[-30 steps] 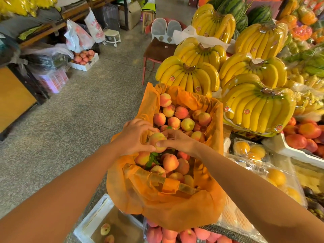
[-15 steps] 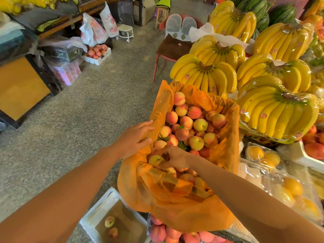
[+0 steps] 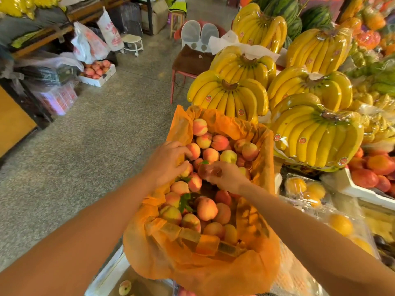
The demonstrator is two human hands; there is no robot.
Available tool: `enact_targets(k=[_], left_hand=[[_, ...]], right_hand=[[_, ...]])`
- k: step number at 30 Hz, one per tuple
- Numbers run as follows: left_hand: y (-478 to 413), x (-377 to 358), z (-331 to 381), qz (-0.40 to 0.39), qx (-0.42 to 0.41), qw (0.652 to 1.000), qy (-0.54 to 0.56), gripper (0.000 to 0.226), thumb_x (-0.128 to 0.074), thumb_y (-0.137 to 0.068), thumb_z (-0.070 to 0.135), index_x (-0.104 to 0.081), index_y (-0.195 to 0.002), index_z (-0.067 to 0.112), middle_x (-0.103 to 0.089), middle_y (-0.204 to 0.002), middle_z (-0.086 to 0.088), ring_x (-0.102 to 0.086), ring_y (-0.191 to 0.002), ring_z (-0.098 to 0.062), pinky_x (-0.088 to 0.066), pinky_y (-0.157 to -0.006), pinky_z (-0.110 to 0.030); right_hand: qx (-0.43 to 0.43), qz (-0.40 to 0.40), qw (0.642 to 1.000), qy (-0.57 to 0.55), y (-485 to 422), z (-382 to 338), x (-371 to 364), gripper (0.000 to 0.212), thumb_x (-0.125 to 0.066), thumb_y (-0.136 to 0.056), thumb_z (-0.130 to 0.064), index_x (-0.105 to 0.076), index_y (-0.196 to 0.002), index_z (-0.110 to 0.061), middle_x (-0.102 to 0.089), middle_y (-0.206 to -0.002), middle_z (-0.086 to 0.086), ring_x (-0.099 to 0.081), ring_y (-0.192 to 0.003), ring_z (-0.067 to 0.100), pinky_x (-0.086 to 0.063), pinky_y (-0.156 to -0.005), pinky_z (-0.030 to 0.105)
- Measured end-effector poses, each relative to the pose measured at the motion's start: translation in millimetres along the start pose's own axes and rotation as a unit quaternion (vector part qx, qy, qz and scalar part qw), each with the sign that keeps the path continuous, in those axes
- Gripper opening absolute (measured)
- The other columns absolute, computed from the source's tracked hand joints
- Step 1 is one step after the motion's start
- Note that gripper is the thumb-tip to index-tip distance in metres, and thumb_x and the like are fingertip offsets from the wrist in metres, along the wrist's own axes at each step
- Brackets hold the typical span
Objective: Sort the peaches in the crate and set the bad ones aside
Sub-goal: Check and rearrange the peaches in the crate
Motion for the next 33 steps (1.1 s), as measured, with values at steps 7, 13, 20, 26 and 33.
enact_targets(k=[7, 13, 20, 26, 33], left_hand=[[-54.6, -71.6, 16.0, -0.118, 0.065, 0.99, -0.032, 0.049, -0.068, -0.081, 0.036, -0.053, -0.124, 0.019, -0.055, -0.115, -0.005, -0.051, -0.11, -0.025, -0.038, -0.082, -0.032], [-72.4, -119.5, 6.8, -0.167, 0.118, 0.974, -0.095, 0.069, -0.069, -0.078, 0.049, -0.045, -0.133, 0.014, -0.056, -0.127, -0.007, -0.047, -0.119, -0.028, -0.033, -0.096, -0.033], [-78.7, -139.6, 7.8, -0.143, 0.159, 0.966, -0.145, 0.066, -0.064, -0.08, 0.056, -0.046, -0.13, 0.017, -0.056, -0.125, -0.006, -0.044, -0.119, -0.026, -0.035, -0.094, -0.033], [-74.3, -127.4, 6.6, -0.097, 0.197, 0.976, 0.006, 0.061, -0.074, -0.075, 0.04, -0.05, -0.121, 0.009, -0.054, -0.122, -0.011, -0.052, -0.114, -0.03, -0.042, -0.089, -0.038], [-62.1, -81.2, 14.8, -0.008, 0.26, 0.911, 0.321, 0.07, -0.086, -0.065, 0.022, -0.049, -0.125, 0.022, -0.053, -0.12, 0.001, -0.052, -0.107, -0.016, -0.044, -0.086, -0.031]], right_hand=[[-0.027, -0.052, 0.952, 0.301, -18.4, 51.5, 12.6, 0.052, -0.062, -0.086, -0.037, -0.049, -0.135, -0.026, -0.056, -0.129, 0.005, -0.042, -0.124, 0.027, -0.031, -0.097, 0.041], [-0.025, -0.114, 0.918, 0.38, -34.3, 59.5, -6.9, 0.064, -0.064, -0.082, -0.05, -0.044, -0.134, -0.019, -0.054, -0.131, 0.006, -0.04, -0.129, 0.028, -0.017, -0.11, 0.051], [-0.012, -0.066, 0.929, 0.364, -32.4, 63.7, -7.8, 0.048, -0.067, -0.082, -0.036, -0.05, -0.121, -0.016, -0.059, -0.12, 0.005, -0.05, -0.118, 0.026, -0.023, -0.106, 0.046], [-0.015, 0.038, 0.997, 0.071, -23.8, 58.2, 14.2, 0.068, -0.082, -0.068, -0.03, -0.048, -0.124, -0.012, -0.051, -0.113, 0.009, -0.051, -0.099, 0.025, -0.044, -0.084, 0.037], [-0.043, 0.078, 0.977, -0.196, -8.2, 48.6, 34.7, 0.07, -0.083, -0.06, -0.041, -0.056, -0.122, -0.022, -0.053, -0.121, 0.002, -0.052, -0.112, 0.019, -0.046, -0.097, 0.042]])
Point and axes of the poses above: each hand's wrist, its own y-axis away from the middle knuckle, its own x-axis out of the back of the hand, z = x × y, the point moved 2 cm from there along -y, towards the middle knuckle
